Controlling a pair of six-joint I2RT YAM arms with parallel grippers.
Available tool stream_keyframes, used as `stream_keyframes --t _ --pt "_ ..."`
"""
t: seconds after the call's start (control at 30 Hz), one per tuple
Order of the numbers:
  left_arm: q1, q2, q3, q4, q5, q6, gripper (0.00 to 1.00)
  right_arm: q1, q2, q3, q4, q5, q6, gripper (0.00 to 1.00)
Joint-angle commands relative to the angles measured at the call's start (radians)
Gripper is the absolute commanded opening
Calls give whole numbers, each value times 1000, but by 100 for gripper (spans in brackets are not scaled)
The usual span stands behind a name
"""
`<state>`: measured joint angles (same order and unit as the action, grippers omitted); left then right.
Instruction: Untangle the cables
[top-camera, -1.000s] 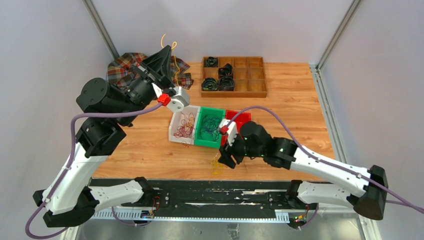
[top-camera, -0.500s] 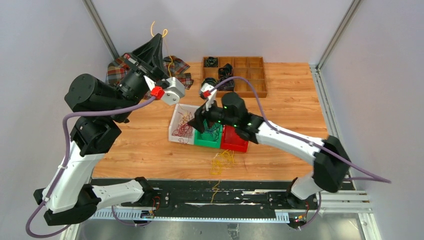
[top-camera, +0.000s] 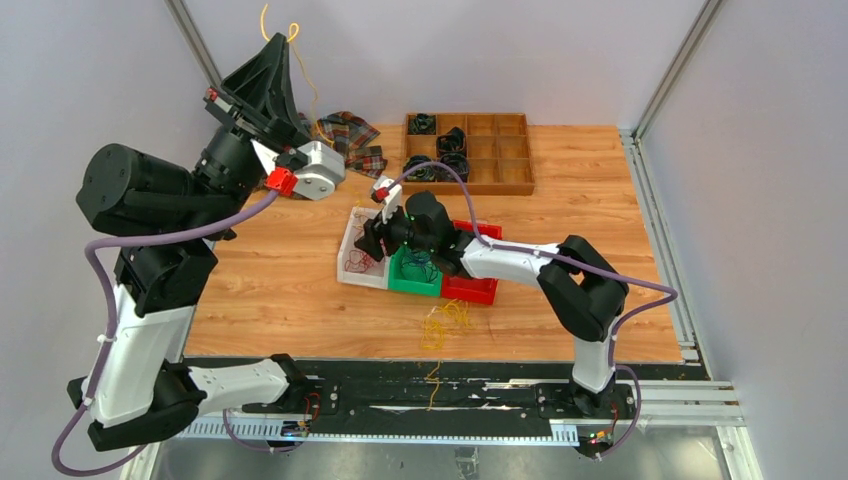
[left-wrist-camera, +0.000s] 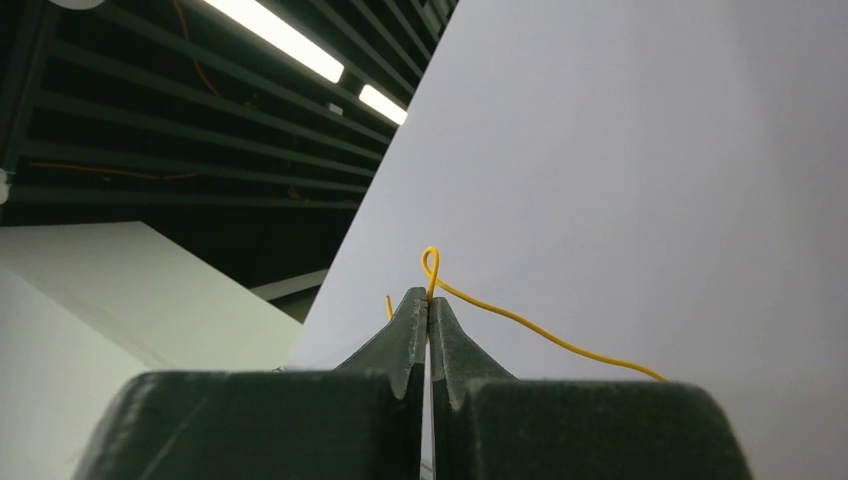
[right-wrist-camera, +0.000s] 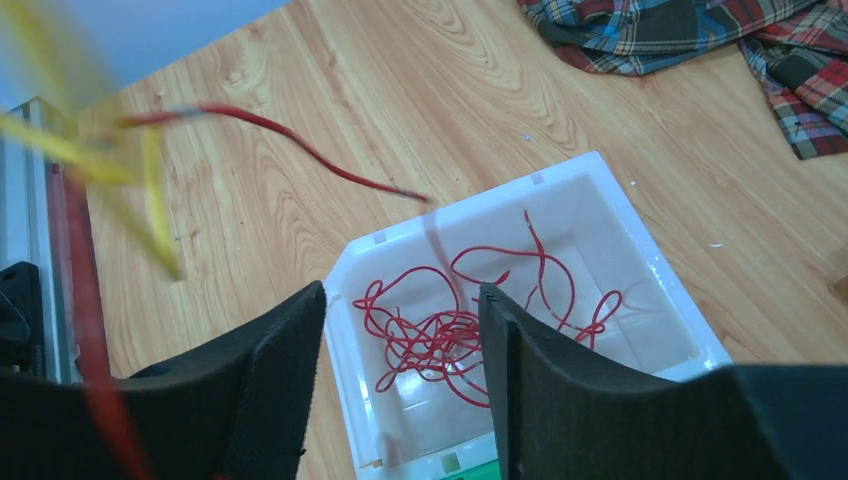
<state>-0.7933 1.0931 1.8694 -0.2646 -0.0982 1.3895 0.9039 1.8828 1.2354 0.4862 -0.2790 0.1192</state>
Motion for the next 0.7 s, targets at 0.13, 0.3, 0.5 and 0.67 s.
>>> stream_keyframes --t 0.13,0.3,0.5,0.67 --pt "3 23 98 19 -8 76 1 -17 20 -52 100 -15 14 26" --pt "3 32 135 15 -9 109 1 -29 16 -78 122 -33 38 44" --pt "3 28 127 -7 -13 141 1 -29 -69 -171 170 -62 39 69" --pt "3 3 58 -21 -11 153 1 -39 -211 -209 117 -137 25 70"
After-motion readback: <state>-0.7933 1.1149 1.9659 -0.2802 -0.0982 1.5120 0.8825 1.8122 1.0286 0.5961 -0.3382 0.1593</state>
